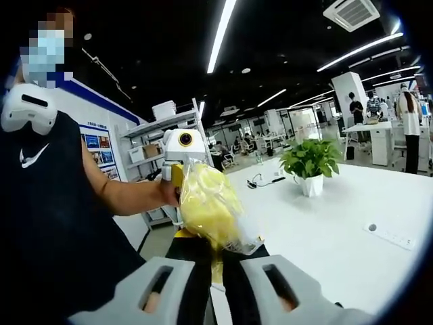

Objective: Compare the silicone blocks by pressing each to a similar depth, holding the contact briefly, and releasing to observe deformation and rebound differences across the visible hardness samples.

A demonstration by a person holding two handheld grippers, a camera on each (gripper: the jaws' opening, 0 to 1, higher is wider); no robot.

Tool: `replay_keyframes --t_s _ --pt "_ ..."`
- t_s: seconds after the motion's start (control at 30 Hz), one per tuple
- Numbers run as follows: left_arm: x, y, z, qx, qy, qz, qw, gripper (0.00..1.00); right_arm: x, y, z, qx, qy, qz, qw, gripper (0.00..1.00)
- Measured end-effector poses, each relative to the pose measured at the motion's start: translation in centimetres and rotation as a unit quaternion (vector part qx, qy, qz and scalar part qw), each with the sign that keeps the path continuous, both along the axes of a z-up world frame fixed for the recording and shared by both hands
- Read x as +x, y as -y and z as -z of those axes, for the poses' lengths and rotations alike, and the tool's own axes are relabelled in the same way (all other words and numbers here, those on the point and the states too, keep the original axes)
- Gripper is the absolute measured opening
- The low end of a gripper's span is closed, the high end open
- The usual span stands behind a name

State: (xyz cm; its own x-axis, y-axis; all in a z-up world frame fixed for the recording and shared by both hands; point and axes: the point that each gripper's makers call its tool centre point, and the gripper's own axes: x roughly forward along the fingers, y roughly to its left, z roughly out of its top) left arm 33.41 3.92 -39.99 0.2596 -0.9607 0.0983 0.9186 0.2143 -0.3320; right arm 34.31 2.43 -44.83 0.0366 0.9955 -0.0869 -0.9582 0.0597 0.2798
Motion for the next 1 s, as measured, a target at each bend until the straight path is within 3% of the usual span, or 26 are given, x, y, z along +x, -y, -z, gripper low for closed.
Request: replay_keyframes --t_s 0.4,0.47,0.5,0.63,0.83,1.0 --pt "0.3 -0.2 0.2 0.002 -0.003 -0.006 1.0000 0.00 0.2 -0.2 0.2 0.002 -0.008 0.004 1.0000 0.01" --pt "0.5 -0.3 0.1 -0.005 -0.010 -0.013 0.9998 0.00 -0.2 -0.2 0.2 -0.001 -0.049 0.002 0.9988 0.02" --pt "0.7 -0.3 0.1 -0.006 -0.020 -0.017 0.9996 0.00 -0.3 -0.3 0.1 -0.006 -0.043 -0.007 0.9990 0.03" --pt "0.5 -0.1 -0.3 -0.009 -0.008 -0.015 0.9998 0.00 -0.2 -0.1 -0.3 -0.001 -0.029 -0.007 0.9995 0.05" --pt "0.7 -0.2 -0.7 -0.014 -0.008 -0.015 0.9998 0.00 0.6 -0.2 -0.6 0.014 0.030 0.017 0.9993 0.09" --pt "0.8 -0.3 -0.7 -0.013 -0.010 -0.017 0.9997 0.00 1.3 -0.4 -0.6 0.020 0.049 0.039 0.9978 0.33"
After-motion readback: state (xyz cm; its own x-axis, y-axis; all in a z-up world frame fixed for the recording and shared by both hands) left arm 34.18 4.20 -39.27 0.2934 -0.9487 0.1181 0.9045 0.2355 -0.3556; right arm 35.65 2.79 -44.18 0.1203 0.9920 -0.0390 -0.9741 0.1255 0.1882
